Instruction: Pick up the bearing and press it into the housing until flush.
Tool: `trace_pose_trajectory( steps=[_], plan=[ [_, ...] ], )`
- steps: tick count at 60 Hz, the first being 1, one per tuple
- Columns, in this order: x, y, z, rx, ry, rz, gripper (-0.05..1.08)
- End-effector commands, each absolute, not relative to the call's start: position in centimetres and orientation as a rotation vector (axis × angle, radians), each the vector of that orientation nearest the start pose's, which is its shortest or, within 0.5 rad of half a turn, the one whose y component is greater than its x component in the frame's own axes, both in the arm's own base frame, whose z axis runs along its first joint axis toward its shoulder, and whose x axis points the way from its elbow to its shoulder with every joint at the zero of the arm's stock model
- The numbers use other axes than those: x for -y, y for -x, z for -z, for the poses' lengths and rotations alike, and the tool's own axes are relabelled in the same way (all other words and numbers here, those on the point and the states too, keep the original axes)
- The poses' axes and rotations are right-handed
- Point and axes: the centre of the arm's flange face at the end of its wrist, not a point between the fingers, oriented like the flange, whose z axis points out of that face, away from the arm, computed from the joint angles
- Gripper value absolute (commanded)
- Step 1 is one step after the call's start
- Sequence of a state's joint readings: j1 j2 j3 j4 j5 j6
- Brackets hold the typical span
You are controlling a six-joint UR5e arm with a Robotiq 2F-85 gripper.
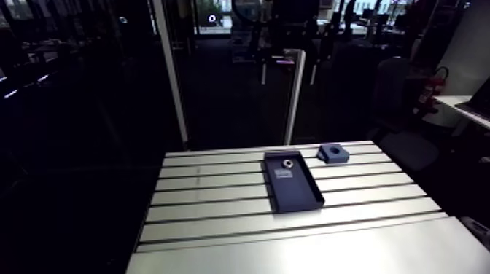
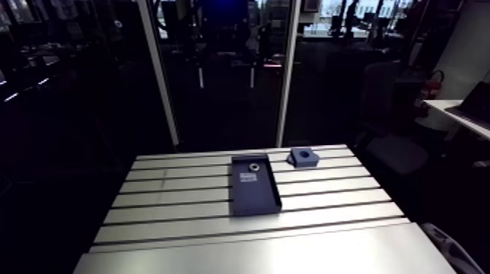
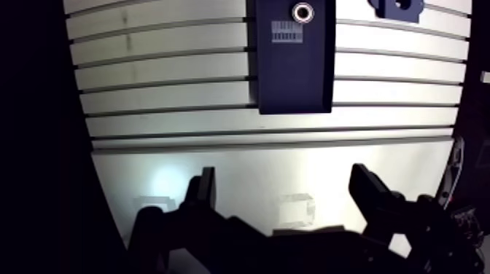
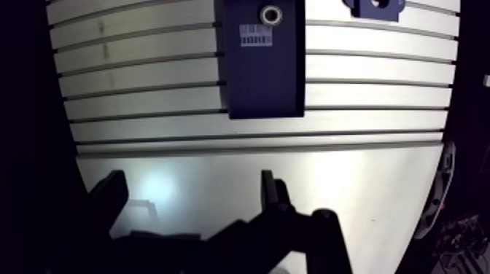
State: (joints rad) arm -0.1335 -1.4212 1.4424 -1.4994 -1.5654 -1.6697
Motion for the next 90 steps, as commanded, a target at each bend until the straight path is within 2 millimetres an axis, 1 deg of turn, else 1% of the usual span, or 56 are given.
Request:
trace_pose_trajectory(
  steps=[1,18,26,34,35,36,38,39,40,41,42,43,44,45,46,47,50,51,52,53,54,55,56,57,58,59,61,62,63,64,65,66,67,68,69,70,72,73,74,75,76,77,78,79,80,83,85,90],
  plan=[
    [9.2,51.8,-49.4,-3.071,0.046,0.004,0.0],
    [9.2,51.7,-49.3,-3.07,0.049,0.0,0.0],
    [9.1,51.7,-49.0,-3.066,0.049,-0.007,0.0],
    [8.4,52.0,-48.1,-3.057,0.042,-0.002,0.0],
    [8.0,52.3,-47.8,-3.06,0.036,-0.003,0.0],
    [8.0,52.3,-47.8,-3.06,0.036,-0.003,0.0],
    [6.9,53.0,-47.4,-3.074,0.028,-0.002,0.0],
    [6.9,53.0,-47.4,-3.074,0.028,-0.002,0.0],
    [6.3,53.4,-47.0,-3.078,0.028,-0.002,0.0],
    [6.3,53.4,-47.0,-3.078,0.028,-0.002,0.0],
    [5.6,53.9,-46.6,-3.08,0.032,-0.001,0.0],
    [5.6,53.9,-46.6,-3.08,0.032,-0.001,0.0],
    [5.1,54.3,-45.9,-3.078,0.038,0.003,0.0],
    [5.1,54.3,-45.9,-3.078,0.038,0.003,0.0],
    [4.6,54.7,-45.3,-3.077,0.045,0.002,0.01],
    [4.6,54.7,-45.3,-3.077,0.045,0.002,0.01],
    [4.0,55.6,-44.3,-3.092,0.055,-0.001,0.01],
    [4.0,55.6,-44.3,-3.092,0.055,-0.001,0.01],
    [3.9,56.2,-43.5,-3.102,0.062,-0.004,0.01],
    [3.9,56.2,-43.5,-3.102,0.062,-0.004,0.01],
    [3.6,56.8,-42.9,-3.118,0.067,-0.011,0.01],
    [3.6,56.8,-42.9,-3.118,0.067,-0.011,0.01],
    [3.1,57.5,-42.3,-3.132,0.062,-0.016,0.01],
    [3.1,57.5,-42.3,-3.132,0.062,-0.016,0.01],
    [2.7,58.1,-41.5,-3.138,0.053,-0.018,0.01],
    [2.7,58.1,-41.5,-3.138,0.053,-0.018,0.01],
    [1.9,59.1,-39.9,-3.139,0.041,-0.018,0.01],
    [1.9,59.1,-39.9,-3.139,0.041,-0.018,0.01],
    [1.6,59.5,-39.2,-3.136,0.034,-0.013,0.01],
    [1.6,59.5,-39.2,-3.136,0.034,-0.013,0.01],
    [1.4,59.9,-38.4,-3.131,0.033,-0.008,0.01],
    [1.4,59.9,-38.4,-3.131,0.033,-0.008,0.01],
    [1.2,60.3,-37.8,-3.127,0.034,-0.008,0.01],
    [1.2,60.3,-37.8,-3.127,0.034,-0.008,0.01],
    [1.0,60.6,-37.2,-3.124,0.037,-0.008,0.01],
    [1.0,60.6,-37.2,-3.124,0.037,-0.008,0.01],
    [0.8,61.5,-35.9,-3.127,0.052,-0.009,0.02],
    [0.8,61.5,-35.9,-3.127,0.052,-0.009,0.02],
    [0.7,61.8,-35.4,-3.13,0.056,-0.012,0.04],
    [0.7,61.8,-35.4,-3.13,0.056,-0.012,0.04],
    [0.6,62.2,-34.9,-3.134,0.054,-0.014,0.08],
    [0.6,62.2,-34.9,-3.134,0.054,-0.014,0.08],
    [0.5,62.4,-34.2,-3.132,0.054,-0.013,0.13],
    [0.5,62.4,-34.2,-3.132,0.054,-0.013,0.13],
    [0.4,62.7,-33.8,-3.133,0.054,-0.013,0.17],
    [0.2,63.0,-33.3,-3.132,0.052,-0.013,0.2],
    [0.0,63.5,-32.1,-3.121,0.051,-0.009,0.23],
    [-0.2,64.0,-31.3,-3.115,0.052,-0.006,0.26]
  ],
)
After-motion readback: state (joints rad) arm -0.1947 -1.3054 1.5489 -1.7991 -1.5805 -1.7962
